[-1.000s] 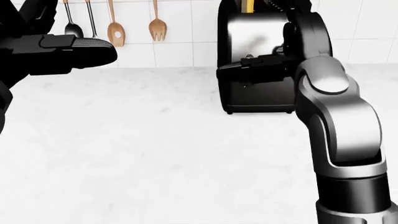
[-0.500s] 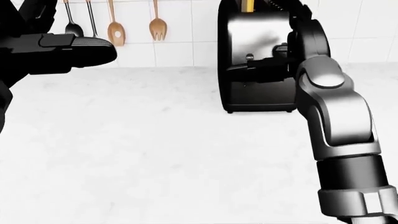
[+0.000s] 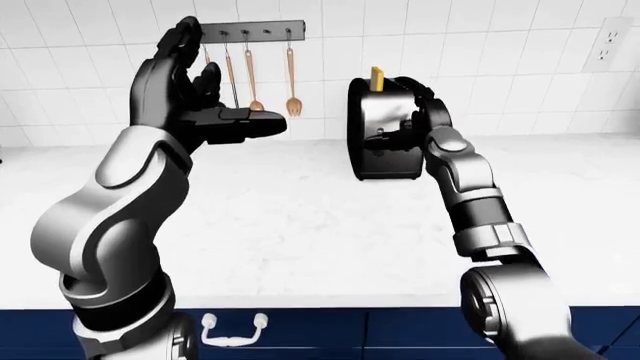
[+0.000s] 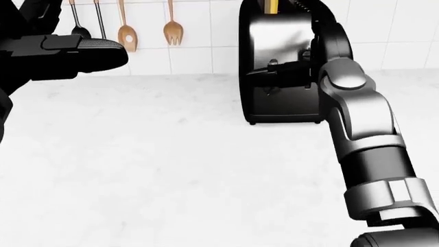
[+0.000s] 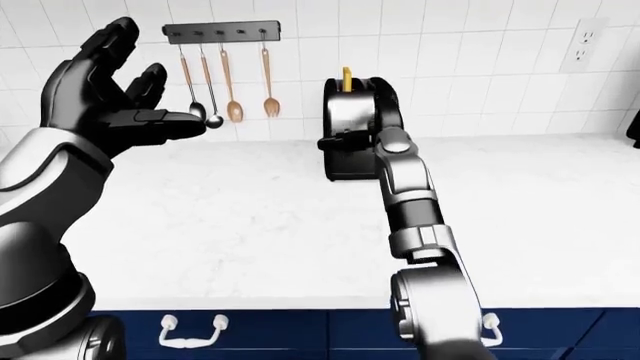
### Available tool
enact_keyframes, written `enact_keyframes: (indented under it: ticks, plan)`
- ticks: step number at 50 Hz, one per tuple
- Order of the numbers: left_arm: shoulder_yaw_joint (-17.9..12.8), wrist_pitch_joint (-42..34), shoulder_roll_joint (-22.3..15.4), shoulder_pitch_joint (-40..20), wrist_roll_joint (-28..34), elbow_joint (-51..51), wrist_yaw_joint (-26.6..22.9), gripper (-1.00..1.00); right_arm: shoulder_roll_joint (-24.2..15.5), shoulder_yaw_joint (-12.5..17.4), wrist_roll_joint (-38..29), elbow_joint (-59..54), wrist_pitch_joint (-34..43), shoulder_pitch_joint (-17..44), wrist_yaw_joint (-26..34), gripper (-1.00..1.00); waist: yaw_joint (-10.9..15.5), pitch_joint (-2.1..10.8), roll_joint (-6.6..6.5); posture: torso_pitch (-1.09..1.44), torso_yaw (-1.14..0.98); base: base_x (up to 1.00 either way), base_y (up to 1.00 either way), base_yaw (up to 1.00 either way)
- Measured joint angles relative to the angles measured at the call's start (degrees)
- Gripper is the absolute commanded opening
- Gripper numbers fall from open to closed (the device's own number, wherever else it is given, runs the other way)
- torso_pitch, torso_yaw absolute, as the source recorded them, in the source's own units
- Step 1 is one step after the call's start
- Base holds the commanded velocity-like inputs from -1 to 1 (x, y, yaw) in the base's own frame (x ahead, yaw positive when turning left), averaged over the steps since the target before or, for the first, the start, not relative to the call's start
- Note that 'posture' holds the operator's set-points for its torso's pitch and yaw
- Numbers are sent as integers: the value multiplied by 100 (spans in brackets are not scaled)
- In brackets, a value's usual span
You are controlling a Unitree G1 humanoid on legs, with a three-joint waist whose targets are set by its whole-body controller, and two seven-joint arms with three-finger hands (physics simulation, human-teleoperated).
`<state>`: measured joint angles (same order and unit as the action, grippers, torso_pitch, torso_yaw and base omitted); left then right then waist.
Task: Push down the lever of the toaster to turn it on.
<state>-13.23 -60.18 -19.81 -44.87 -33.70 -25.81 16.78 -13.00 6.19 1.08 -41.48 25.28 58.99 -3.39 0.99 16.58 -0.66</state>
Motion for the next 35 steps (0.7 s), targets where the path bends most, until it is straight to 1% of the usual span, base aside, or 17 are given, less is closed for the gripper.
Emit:
enact_keyframes:
  ticks: [14, 22, 29, 35]
  plan:
    - [-9, -45, -6, -38, -58, -41, 34, 100, -36, 18, 13, -824, -439, 328, 10, 100, 4, 7, -3, -43, 0, 0, 0, 0]
    - [-9, 7, -23, -13, -69, -16, 44, 100, -26, 29, -1, -1304, -856, 435, -40, 100, 7, 26, -2, -43, 0, 0, 0, 0]
    - [3, 6, -25, -27, -82, -24, 52, 100, -38, 12, -10, -1330, -914, 422, -54, 100, 17, 22, 3, -43, 0, 0, 0, 0]
    - [29, -1, -18, -22, -60, -19, 41, 100, -41, -5, -62, -1476, -1119, 401, -52, 100, 23, 46, 13, -43, 0, 0, 0, 0]
